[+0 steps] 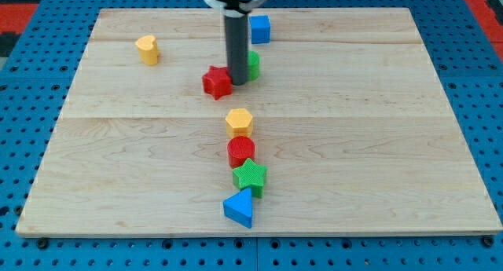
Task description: Move the red star and yellow hexagon diagonal to the yellow heart
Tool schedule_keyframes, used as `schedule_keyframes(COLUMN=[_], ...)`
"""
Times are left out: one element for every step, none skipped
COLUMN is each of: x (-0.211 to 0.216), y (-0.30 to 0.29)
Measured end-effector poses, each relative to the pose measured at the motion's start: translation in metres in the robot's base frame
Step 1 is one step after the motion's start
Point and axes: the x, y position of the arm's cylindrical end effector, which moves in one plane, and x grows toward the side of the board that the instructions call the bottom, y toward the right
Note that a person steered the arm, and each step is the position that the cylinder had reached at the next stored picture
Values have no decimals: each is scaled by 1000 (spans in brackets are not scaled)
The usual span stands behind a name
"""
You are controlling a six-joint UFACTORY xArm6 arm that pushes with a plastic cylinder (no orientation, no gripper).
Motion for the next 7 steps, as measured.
schedule_keyframes(x=[-2,-7,-10,7,30,74,108], y=[-40,-80,-69,-27,-3,29,60])
